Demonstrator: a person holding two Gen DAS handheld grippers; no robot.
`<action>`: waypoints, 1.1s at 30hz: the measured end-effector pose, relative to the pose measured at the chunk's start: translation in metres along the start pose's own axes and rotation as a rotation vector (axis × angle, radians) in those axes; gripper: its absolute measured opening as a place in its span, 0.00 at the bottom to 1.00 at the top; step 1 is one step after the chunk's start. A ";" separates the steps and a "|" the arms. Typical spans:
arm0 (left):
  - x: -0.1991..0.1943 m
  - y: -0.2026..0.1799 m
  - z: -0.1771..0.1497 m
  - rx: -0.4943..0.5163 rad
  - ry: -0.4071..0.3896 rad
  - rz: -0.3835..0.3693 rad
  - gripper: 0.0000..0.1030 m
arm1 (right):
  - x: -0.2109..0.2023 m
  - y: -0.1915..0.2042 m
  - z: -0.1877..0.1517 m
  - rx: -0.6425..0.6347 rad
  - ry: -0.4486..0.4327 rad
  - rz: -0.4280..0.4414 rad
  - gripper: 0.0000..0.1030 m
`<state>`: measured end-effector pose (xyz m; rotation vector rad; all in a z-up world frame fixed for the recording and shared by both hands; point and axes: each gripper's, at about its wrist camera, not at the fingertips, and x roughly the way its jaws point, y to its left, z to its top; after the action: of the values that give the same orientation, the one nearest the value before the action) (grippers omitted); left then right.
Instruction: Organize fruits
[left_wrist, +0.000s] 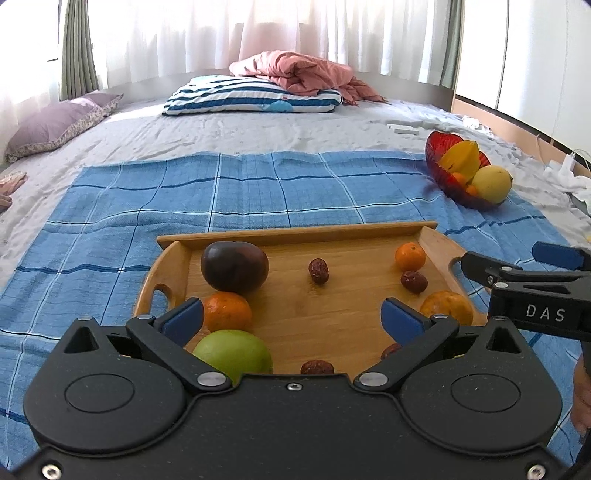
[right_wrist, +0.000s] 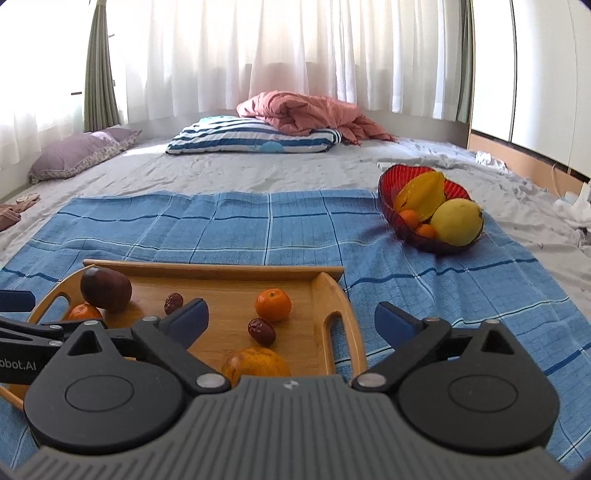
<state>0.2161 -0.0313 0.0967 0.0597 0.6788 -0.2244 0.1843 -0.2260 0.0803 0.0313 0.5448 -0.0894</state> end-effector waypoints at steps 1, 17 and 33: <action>-0.002 0.000 -0.002 0.005 -0.003 0.001 1.00 | -0.002 0.000 0.000 -0.004 -0.006 0.000 1.00; -0.028 -0.001 -0.020 -0.005 -0.034 -0.017 1.00 | -0.029 0.004 -0.013 -0.048 -0.077 0.003 1.00; -0.048 -0.004 -0.047 0.000 -0.061 -0.026 1.00 | -0.052 -0.006 -0.029 0.005 -0.111 0.030 1.00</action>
<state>0.1497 -0.0207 0.0910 0.0439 0.6191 -0.2498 0.1246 -0.2268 0.0828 0.0390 0.4329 -0.0633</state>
